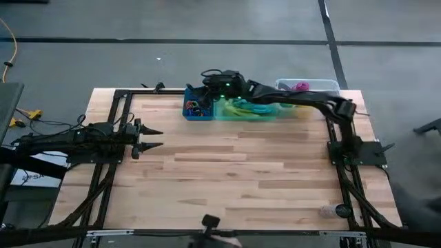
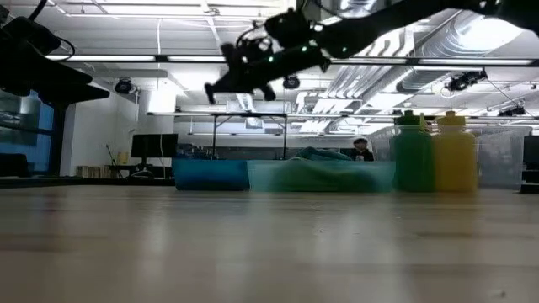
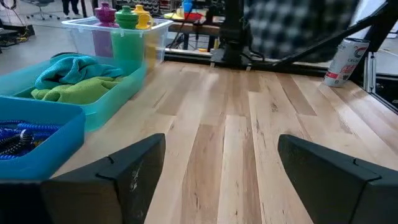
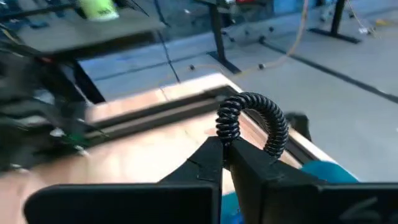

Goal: Pick & Place Sports Items
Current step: Put the black spring keychain into the blue bin

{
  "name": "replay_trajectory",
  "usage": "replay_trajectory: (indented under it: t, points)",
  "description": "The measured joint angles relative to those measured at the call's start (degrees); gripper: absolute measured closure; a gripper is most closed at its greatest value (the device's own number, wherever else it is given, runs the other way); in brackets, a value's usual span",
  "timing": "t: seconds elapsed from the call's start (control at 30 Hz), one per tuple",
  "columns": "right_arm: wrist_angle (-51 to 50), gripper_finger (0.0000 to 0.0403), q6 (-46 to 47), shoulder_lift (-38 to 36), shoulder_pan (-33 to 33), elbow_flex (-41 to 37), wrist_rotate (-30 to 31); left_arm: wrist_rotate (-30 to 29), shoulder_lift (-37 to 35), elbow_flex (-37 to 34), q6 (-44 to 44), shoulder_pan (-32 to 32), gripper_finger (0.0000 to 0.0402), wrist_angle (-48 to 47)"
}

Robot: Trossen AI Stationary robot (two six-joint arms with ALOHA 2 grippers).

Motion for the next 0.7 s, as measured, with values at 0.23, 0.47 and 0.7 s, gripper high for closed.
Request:
replay_trajectory:
  t: [0.23, 0.47, 0.7]
  points:
    - [0.02, 0.0402, -0.44, 4.32, -1.38, 0.02, 3.19, -0.02, -0.02, 0.00, 0.02, -0.02, 0.0148, 0.02]
    - [-0.06, 0.0402, -1.90, 4.51, -1.76, 0.00, 7.90, -0.02, -0.01, 0.00, 0.01, -0.01, 0.0148, 0.00]
    - [-1.41, 0.0400, -1.55, 4.51, -2.77, 0.00, 5.79, 0.00, -0.02, 0.00, 0.02, -0.02, 0.0148, 0.01]
